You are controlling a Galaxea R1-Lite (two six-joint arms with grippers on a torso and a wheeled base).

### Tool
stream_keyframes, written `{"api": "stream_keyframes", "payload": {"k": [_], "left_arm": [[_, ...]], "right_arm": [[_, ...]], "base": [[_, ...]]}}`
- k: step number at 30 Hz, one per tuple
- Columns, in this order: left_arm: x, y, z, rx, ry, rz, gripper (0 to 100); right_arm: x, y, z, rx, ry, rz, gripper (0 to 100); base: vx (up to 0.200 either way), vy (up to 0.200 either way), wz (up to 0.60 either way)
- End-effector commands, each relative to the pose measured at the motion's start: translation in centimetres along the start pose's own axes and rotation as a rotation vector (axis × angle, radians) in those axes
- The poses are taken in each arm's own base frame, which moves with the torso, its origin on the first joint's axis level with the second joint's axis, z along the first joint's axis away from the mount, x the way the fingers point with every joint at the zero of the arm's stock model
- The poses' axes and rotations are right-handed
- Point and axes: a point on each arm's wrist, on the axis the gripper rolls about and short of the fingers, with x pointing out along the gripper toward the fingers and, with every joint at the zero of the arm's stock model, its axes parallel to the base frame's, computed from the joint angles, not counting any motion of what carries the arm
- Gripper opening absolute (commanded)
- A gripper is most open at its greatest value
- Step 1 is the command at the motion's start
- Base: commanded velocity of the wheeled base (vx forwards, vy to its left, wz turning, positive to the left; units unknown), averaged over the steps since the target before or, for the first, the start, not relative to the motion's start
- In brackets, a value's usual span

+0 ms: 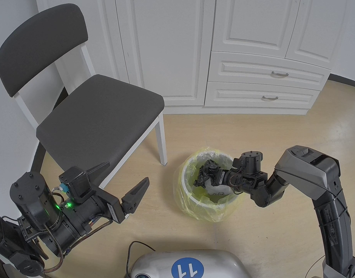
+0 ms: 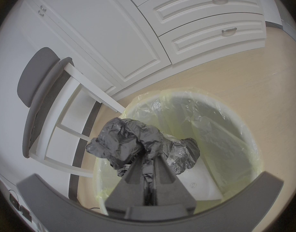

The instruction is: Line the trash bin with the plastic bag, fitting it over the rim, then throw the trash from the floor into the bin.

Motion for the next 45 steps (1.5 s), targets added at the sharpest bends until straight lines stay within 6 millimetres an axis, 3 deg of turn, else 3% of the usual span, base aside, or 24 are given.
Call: {"api": "stream_keyframes", "payload": {"k": [1, 12, 22, 23, 36, 42, 45], "left_arm": [[-0.1, 0.0, 0.1, -0.001, -0.005, 0.000, 100], [0.0, 0.0, 0.0, -0.001, 0.001, 0.000, 100], [0.0, 0.0, 0.0, -0.001, 0.001, 0.000, 100], [0.0, 0.0, -0.1, -0.001, 0.003, 0.000, 100], [-0.2, 0.1, 0.3, -0.004, -0.015, 0.001, 100], [-0.3, 0.1, 0.4, -0.003, -0.018, 0.001, 100], [-0.2, 0.1, 0.3, -0.003, -0.015, 0.001, 100]], "right_arm": [[0.4, -1.0, -0.9, 0.009, 0.012, -0.016, 0], [1.1, -1.4, -2.4, 0.002, 0.039, -0.026, 0], [1.0, -1.2, -1.8, 0.008, 0.023, -0.021, 0], [0.9, -1.2, -1.7, 0.008, 0.019, -0.022, 100], [-0.4, -1.6, 0.0, -0.002, -0.038, -0.019, 100], [-2.0, 0.1, 1.5, -0.014, -0.054, 0.005, 100], [-3.9, 1.3, 3.1, -0.042, -0.057, 0.026, 100]], "base": [[0.000, 0.000, 0.00], [0.000, 0.000, 0.00], [0.000, 0.000, 0.00], [0.000, 0.000, 0.00], [0.000, 0.000, 0.00], [0.000, 0.000, 0.00], [0.000, 0.000, 0.00]]}}
